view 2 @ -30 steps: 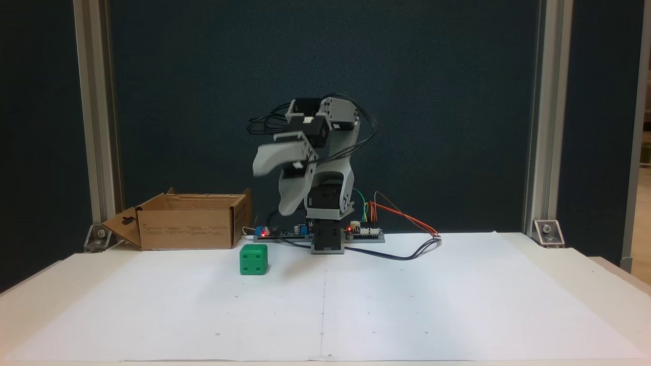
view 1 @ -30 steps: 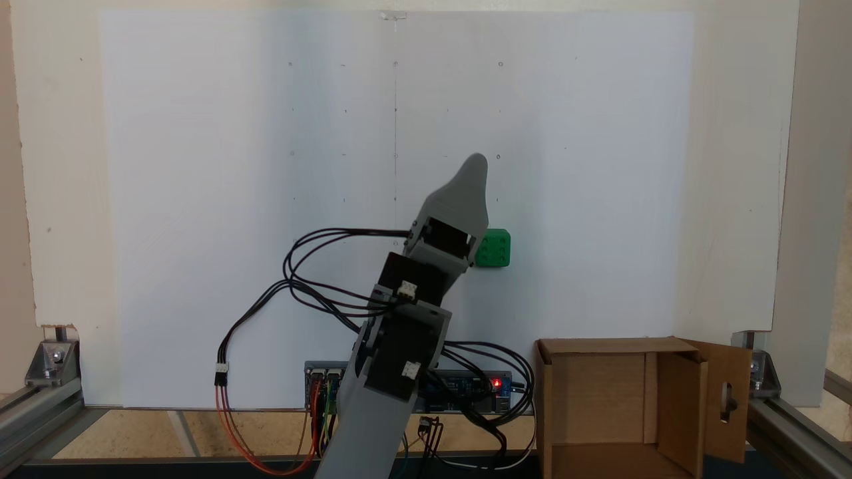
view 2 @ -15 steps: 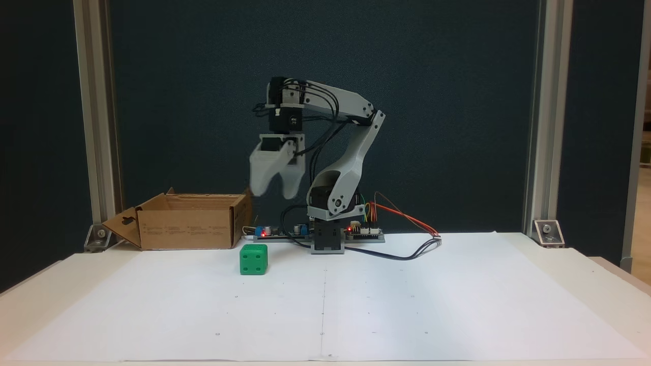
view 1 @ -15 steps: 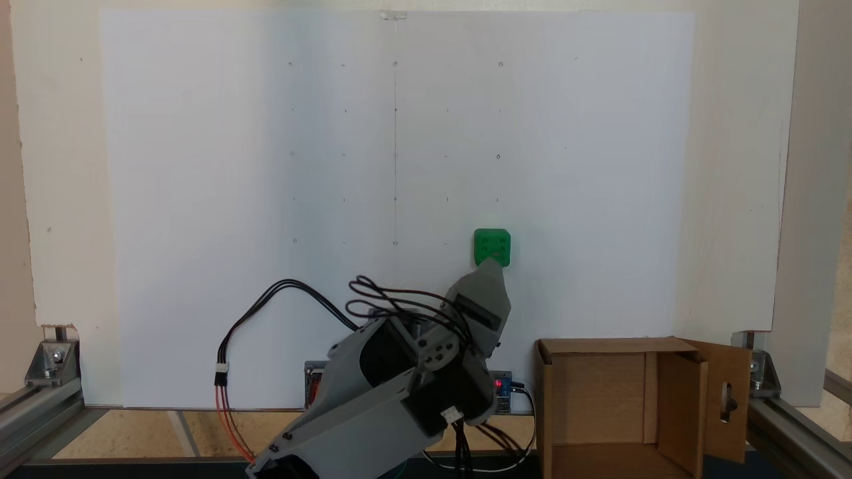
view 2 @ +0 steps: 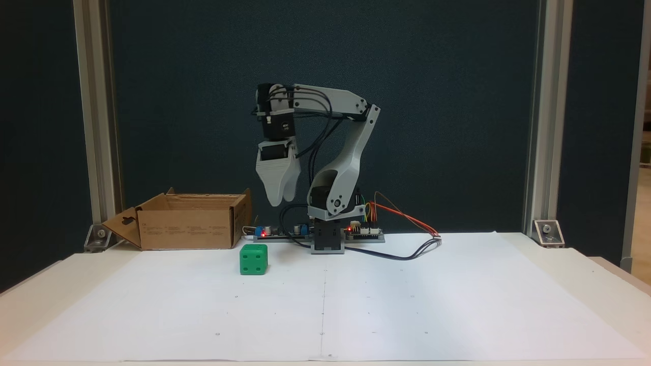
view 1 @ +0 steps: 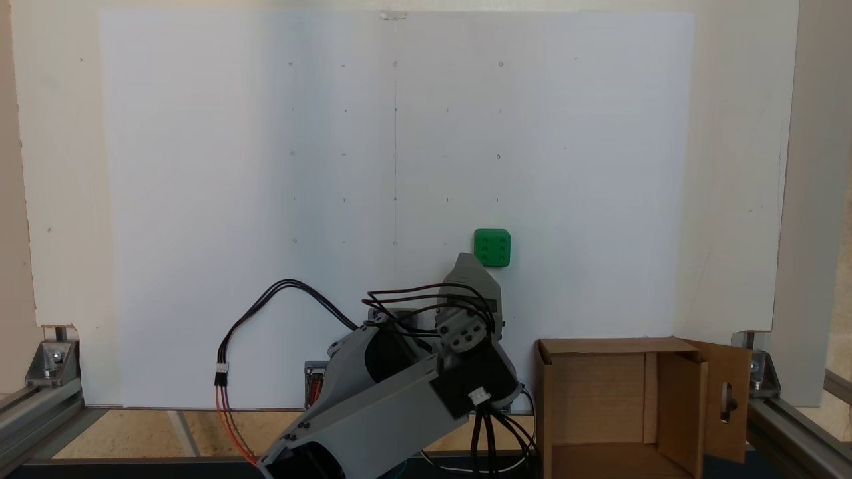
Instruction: Grasp a green dice and put it in the bin.
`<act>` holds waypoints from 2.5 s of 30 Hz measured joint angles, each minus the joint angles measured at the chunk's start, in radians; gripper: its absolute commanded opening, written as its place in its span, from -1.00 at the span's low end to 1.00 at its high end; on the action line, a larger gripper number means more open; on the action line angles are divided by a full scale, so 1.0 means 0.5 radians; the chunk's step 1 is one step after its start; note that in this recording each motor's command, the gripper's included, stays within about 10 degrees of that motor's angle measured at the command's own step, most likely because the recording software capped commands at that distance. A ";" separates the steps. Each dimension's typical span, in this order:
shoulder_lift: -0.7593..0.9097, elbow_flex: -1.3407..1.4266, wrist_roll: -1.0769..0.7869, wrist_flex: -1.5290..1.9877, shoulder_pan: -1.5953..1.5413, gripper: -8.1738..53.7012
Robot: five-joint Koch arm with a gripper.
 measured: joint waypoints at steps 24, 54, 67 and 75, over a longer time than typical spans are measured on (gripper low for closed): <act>-0.193 0.000 -0.055 -0.301 0.061 0.81; -0.319 0.000 0.304 -0.620 -0.175 0.75; -0.319 0.166 0.304 -0.782 -0.190 0.75; -0.399 0.209 0.304 -0.871 -0.190 0.74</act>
